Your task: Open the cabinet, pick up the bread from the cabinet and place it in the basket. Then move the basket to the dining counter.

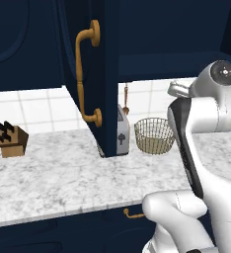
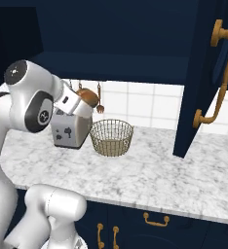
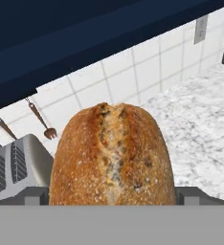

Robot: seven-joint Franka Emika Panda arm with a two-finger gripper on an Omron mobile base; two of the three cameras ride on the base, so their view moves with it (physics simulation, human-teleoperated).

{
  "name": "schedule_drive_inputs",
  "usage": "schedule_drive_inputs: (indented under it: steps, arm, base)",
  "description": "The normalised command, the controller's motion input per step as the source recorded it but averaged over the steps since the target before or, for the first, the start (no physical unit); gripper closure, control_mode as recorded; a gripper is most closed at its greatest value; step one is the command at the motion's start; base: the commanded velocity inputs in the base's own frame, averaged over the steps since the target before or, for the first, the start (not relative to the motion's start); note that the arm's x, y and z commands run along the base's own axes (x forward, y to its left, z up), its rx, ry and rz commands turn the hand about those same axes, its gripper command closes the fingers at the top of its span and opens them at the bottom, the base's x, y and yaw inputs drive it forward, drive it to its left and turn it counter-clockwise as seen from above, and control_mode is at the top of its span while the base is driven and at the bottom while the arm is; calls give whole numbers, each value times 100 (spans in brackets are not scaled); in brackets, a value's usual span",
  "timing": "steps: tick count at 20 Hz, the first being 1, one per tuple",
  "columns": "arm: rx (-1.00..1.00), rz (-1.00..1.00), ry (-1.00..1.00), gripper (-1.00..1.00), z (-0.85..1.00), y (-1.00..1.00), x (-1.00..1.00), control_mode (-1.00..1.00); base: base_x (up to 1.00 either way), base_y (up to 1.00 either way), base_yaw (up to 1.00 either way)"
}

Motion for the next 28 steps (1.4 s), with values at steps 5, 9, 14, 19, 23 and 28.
schedule_drive_inputs:
  steps: [5,9,14,19,23,28]
  arm:
    - [0,-1,7,100,-51,-3,-20,-100]
    - [0,0,5,100,-15,-5,28,-100]
    - [4,0,1,100,-1,-14,39,-100]
    - [9,0,7,100,-33,-3,18,-100]
    - [9,2,-1,100,-51,0,70,-100]
    - [2,9,-3,100,-56,0,51,-100]
  base:
    - [0,0,0]
    - [0,0,0]
    - [0,0,0]
    - [0,0,0]
    - [0,0,0]
    - [0,0,0]
